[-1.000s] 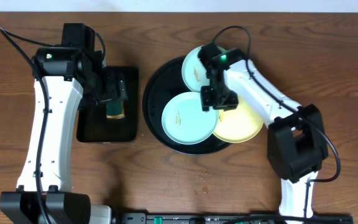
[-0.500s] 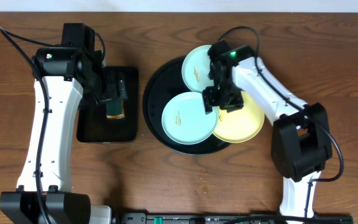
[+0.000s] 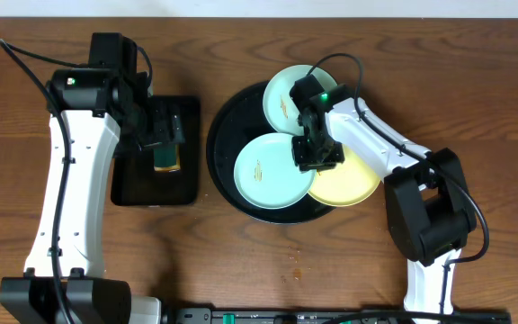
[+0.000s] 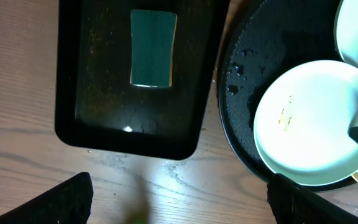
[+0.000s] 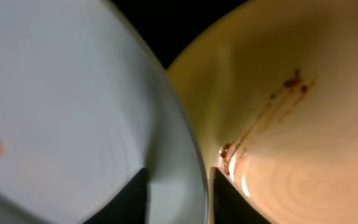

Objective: Clean dirty plates on tray and stack at the side
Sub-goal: 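Grasp the pale green plate rim with the right gripper and tilt it up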

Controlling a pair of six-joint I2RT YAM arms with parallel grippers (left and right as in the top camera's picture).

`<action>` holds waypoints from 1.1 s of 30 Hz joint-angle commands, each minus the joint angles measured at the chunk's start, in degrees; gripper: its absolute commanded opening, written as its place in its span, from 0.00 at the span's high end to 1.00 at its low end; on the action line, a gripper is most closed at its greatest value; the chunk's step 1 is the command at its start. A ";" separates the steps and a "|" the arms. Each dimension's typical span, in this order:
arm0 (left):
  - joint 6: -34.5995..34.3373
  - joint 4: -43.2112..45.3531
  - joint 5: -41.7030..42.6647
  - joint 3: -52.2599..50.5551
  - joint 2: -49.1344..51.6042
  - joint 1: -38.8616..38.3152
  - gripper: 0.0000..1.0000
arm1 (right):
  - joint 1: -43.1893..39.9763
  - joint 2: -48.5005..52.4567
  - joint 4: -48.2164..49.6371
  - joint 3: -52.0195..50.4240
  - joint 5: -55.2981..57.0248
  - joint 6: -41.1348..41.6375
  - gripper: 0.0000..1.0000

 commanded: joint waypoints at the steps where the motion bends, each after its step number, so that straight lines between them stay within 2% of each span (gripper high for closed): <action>1: 0.74 -0.22 -0.74 0.35 0.24 -0.09 0.10 | -0.02 -1.70 0.20 -0.24 -0.76 1.36 0.85; 3: 0.74 -0.22 -0.74 0.35 0.24 -0.09 0.10 | 0.11 -1.70 0.39 -0.35 -0.68 1.36 0.99; 12: 0.74 -0.11 -0.74 0.35 0.24 -0.09 0.10 | -0.98 -4.11 1.64 0.52 -0.55 1.33 0.99; 17: 0.74 0.90 -0.83 0.35 0.24 -0.09 0.10 | -1.49 -11.85 1.62 2.14 0.52 0.70 0.99; 22: 0.74 2.69 -3.63 -0.48 0.26 -0.09 0.10 | -1.42 -20.15 0.59 2.14 7.82 1.11 0.99; 27: 0.74 8.11 -3.72 -5.22 0.26 -0.07 0.09 | -1.42 -22.56 0.02 2.14 10.19 1.62 0.99; 28: 0.74 10.67 -3.72 -7.52 0.37 -0.09 0.01 | -1.38 -22.05 -0.74 1.81 10.19 2.73 0.99; 33: 0.74 17.70 -3.74 -12.02 1.53 -0.09 0.01 | -1.29 -21.68 -1.86 0.07 7.89 3.72 0.99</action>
